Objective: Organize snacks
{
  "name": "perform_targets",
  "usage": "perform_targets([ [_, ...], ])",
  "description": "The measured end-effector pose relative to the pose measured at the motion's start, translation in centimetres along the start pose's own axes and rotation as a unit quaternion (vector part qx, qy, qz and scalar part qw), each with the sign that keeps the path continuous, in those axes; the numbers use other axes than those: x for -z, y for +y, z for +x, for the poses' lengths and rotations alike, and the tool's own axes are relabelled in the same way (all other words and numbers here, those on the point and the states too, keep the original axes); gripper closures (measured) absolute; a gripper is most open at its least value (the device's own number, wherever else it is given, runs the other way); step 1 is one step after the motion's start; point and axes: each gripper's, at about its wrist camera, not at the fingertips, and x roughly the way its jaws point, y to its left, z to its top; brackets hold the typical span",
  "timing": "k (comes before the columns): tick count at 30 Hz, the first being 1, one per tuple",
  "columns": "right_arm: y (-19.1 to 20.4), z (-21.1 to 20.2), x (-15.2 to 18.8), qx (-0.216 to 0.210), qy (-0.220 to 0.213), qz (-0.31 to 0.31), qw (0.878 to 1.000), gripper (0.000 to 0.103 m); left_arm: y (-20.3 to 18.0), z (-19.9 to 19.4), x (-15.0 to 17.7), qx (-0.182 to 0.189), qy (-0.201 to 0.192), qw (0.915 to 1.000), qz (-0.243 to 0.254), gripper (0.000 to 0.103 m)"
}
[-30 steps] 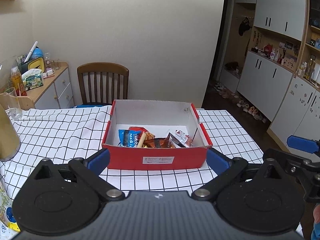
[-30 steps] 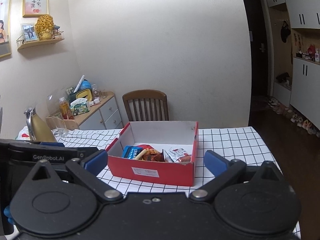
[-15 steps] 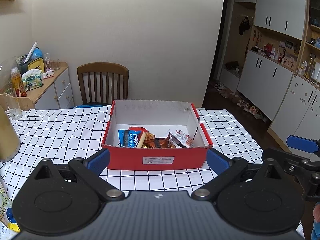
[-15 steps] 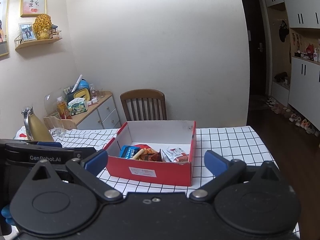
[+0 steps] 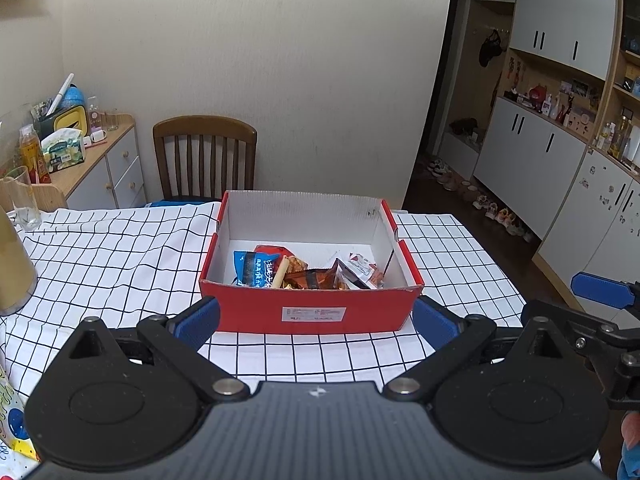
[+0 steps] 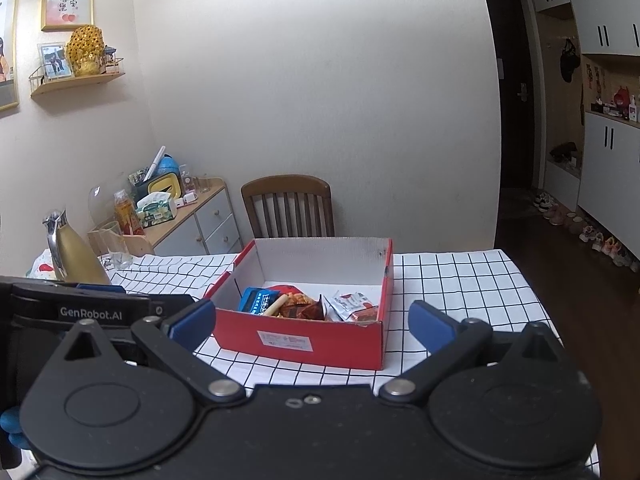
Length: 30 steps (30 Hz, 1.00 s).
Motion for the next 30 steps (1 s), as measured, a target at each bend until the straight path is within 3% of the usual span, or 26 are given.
perform_targets([
  [30, -1.4, -1.7, 0.8, 0.001, 0.007, 0.006, 1.0, 0.0, -2.5, -1.8, 0.9, -0.003, -0.008, 0.9999, 0.006, 0.0],
])
